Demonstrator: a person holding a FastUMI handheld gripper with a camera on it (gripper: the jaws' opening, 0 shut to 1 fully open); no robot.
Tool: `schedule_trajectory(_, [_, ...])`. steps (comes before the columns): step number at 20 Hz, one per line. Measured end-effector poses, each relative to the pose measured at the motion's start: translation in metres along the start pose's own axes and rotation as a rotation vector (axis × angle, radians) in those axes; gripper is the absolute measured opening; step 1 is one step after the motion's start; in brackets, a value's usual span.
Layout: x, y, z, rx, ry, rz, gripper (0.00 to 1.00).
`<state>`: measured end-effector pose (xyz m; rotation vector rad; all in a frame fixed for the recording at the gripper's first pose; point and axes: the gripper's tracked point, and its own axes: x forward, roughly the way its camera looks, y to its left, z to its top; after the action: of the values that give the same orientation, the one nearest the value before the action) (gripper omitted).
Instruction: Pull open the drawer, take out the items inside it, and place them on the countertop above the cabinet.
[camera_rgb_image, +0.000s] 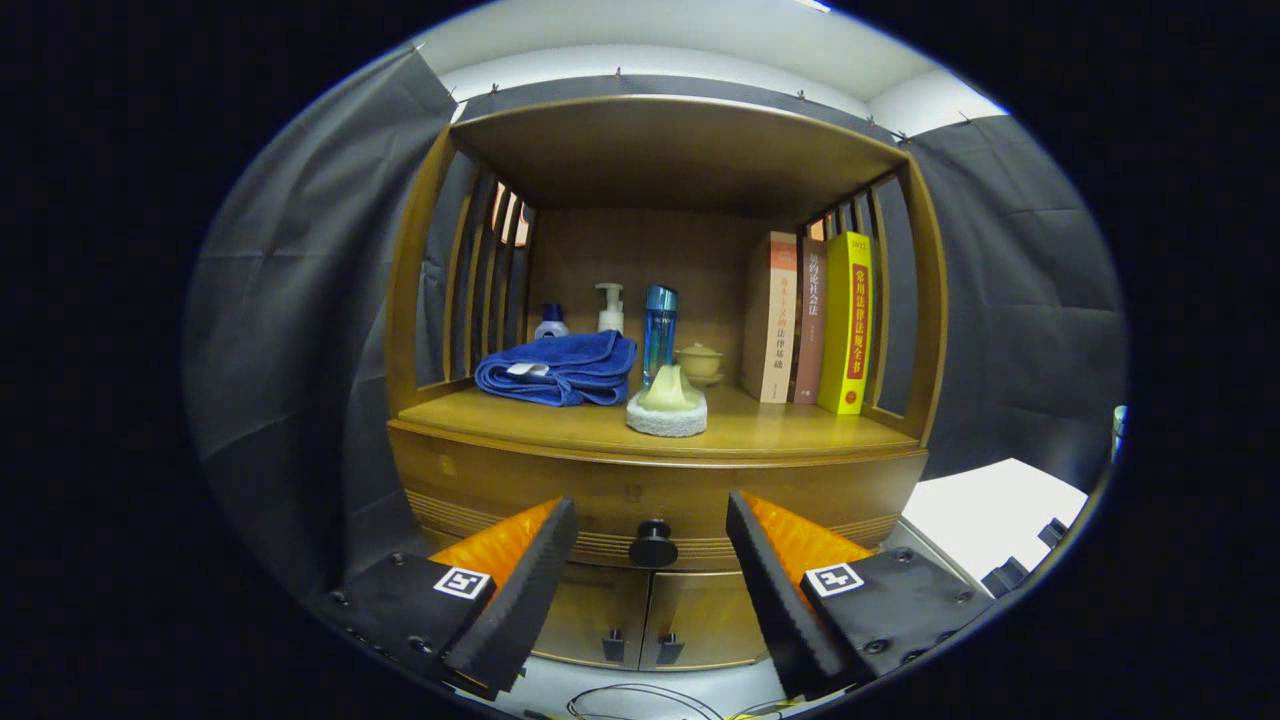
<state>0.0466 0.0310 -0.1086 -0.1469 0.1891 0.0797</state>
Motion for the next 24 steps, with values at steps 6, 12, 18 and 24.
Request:
schedule_trajectory(6, [-0.063, -0.012, 0.037, 0.028, -0.065, -0.058, 0.99])
schedule_trajectory(12, [-0.096, -0.028, 0.066, 0.094, -0.126, -0.078, 0.99])
schedule_trajectory(18, [-0.103, -0.022, 0.076, 0.113, -0.141, -0.063, 0.99])
schedule_trajectory(24, [-0.104, -0.002, 0.076, 0.101, -0.147, -0.016, 0.99])
